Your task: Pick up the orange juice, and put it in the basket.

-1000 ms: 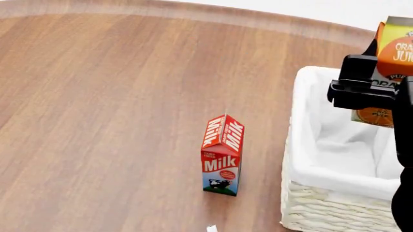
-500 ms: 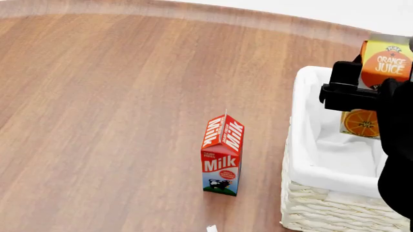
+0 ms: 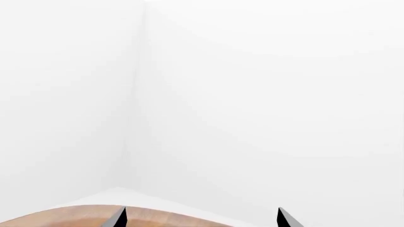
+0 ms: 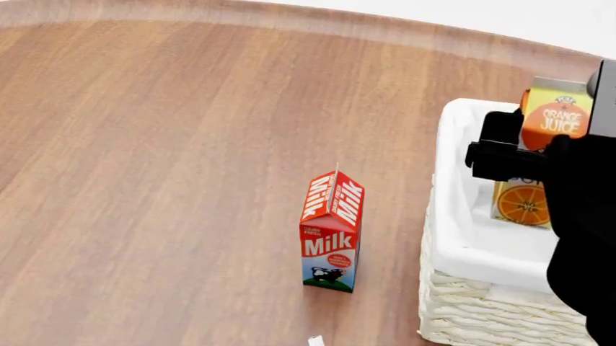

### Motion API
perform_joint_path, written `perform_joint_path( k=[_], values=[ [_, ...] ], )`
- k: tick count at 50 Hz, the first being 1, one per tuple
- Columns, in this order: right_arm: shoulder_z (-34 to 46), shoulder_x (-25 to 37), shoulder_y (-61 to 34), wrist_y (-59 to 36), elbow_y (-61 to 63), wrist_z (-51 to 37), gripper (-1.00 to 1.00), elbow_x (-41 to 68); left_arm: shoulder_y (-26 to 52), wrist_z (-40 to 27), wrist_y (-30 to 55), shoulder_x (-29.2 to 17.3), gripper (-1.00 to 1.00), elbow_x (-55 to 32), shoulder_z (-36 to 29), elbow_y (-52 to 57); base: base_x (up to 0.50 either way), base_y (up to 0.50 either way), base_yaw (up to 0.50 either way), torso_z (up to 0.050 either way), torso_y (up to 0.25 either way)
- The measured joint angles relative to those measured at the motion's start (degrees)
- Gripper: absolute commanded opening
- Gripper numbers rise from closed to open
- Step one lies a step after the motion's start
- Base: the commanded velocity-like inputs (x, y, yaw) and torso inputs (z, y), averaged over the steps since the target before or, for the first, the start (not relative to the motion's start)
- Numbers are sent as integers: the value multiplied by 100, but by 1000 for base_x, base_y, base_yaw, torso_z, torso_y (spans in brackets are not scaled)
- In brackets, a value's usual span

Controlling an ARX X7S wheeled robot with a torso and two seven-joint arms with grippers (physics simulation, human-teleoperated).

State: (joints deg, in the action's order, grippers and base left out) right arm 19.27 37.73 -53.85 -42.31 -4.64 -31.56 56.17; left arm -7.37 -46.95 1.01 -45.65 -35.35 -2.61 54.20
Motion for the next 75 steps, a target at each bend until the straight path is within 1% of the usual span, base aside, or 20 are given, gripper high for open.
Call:
perform_joint_path(
  k=[32,75],
  values=[
    [296,-275,-87,362,-1052,317,-100,-492,61,16,-44,33,100,103,-153,-75,0,0,0,0,1],
    [805,-749,-697,771,-2669,833,-100,-1205,137,155,-122,153,100,254,-384,-449,0,0,0,0,1]
  ],
)
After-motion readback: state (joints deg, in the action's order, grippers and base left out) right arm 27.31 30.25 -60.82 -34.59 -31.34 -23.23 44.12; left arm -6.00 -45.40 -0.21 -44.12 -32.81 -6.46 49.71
